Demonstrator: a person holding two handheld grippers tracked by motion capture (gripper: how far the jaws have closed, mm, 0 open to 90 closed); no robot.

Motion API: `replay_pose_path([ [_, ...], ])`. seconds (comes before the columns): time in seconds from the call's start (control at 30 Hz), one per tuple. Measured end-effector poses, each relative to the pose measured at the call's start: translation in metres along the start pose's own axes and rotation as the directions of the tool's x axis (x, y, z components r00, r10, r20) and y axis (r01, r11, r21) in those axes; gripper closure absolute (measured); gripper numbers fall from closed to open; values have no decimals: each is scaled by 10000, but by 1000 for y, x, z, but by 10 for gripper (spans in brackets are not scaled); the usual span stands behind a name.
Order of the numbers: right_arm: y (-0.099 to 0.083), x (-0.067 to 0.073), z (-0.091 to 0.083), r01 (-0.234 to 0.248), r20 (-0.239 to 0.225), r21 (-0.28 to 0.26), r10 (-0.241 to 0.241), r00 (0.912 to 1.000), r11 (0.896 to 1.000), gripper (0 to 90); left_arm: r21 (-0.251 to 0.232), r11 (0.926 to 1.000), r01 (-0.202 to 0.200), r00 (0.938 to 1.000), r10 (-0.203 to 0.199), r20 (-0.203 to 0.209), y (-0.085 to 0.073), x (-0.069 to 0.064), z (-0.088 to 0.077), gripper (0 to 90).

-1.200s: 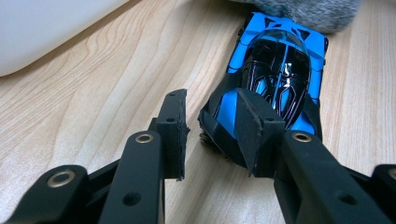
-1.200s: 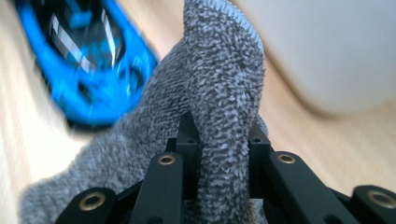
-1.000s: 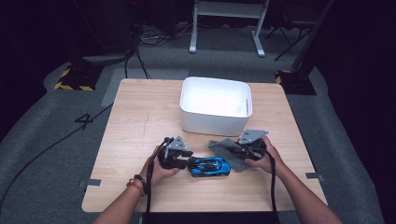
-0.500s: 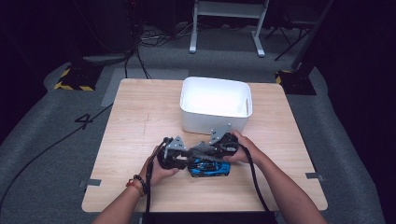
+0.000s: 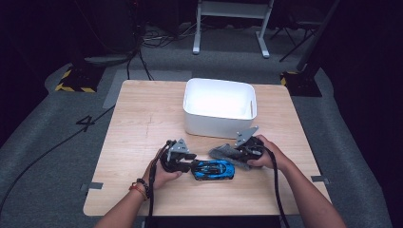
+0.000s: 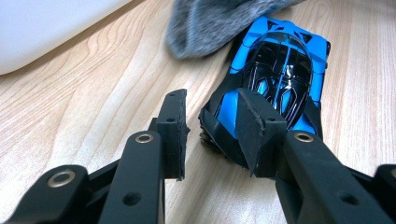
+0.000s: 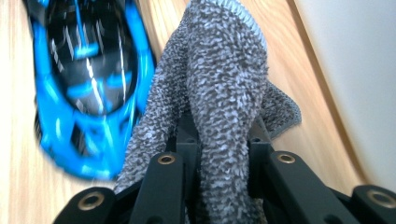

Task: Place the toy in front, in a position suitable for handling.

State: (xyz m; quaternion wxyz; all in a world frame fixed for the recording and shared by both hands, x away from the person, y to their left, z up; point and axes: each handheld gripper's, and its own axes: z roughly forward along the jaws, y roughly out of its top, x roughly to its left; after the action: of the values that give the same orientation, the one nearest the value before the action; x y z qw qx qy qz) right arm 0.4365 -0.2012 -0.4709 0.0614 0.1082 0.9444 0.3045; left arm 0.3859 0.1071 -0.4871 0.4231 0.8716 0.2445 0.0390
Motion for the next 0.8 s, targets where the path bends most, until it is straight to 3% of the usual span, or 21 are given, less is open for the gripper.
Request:
replay_pose_path([
  [0.17,-23,17,-12,-238,254,-324,246,9994,9992,748,6,10000,13,10000,-13,-59,0,-1,0,643],
  [0.27,-29,31,-21,84,282,-123,-81,9996,9999,744,-24,10000,90,10000,-90,-24,0,0,0,643],
  [0.4,-32,53,-27,545,-107,-58,-545,9985,9985,735,-45,9999,161,9999,-161,10,-1,0,0,643],
  [0.47,-32,63,-29,722,-512,-162,-729,9960,9973,739,-43,9998,174,9998,-174,4,-1,0,0,643],
  [0.6,-26,81,-24,1143,-811,-281,-1163,9899,9930,740,-53,9998,200,9998,-200,19,-1,0,0,643],
  [0.8,-4,101,-8,1700,-892,-743,-1763,9803,9826,754,-94,9997,207,9998,-206,63,-1,0,1,647],
])
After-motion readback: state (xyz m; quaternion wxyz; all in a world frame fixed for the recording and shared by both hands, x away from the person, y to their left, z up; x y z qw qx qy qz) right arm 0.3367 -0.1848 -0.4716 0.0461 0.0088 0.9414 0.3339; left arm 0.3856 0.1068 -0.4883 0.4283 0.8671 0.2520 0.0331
